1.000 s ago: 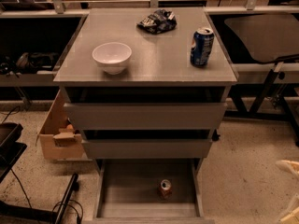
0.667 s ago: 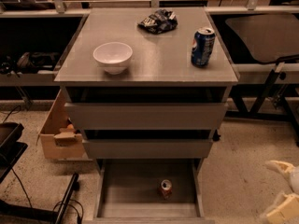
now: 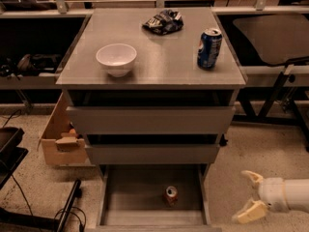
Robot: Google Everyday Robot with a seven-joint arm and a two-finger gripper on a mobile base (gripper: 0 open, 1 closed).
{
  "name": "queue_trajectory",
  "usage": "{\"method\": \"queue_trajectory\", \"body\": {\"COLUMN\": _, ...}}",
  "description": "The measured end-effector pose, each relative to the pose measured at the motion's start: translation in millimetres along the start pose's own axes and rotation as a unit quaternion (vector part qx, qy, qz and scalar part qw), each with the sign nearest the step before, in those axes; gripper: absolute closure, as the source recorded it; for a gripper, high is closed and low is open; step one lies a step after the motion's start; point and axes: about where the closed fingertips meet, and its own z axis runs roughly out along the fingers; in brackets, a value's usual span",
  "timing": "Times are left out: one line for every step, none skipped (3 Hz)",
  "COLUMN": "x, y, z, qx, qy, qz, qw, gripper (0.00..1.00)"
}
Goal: Pick coke can from bottom drawer and place on counter
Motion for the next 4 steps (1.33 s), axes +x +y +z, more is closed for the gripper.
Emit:
{"method": "queue_trajectory", "body": {"x": 30.7, "y": -21.6, "z": 57.7, "qx": -0.015, "qy": -0.036, "qz": -0.002, "qw": 0.9992, "gripper": 0.0}}
{"method": "queue_trajectory", "body": {"x": 51.7, "y": -32.4, "z": 100.0, "qx": -0.025, "qy": -0.064, "qz": 0.006, "qw": 0.9976, "gripper": 0.0}}
{"method": "queue_trajectory", "body": {"x": 54.1, "y": -36.0, "z": 127.5, "qx": -0.043, "qy": -0.085, "qz": 0.027, "qw": 0.9951, "gripper": 0.0}}
{"method": "queue_trajectory", "body": {"x": 55.2, "y": -35.5, "z": 129.1, "qx": -0.044, "qy": -0.086, "qz": 0.028, "qw": 0.995, "gripper": 0.0}}
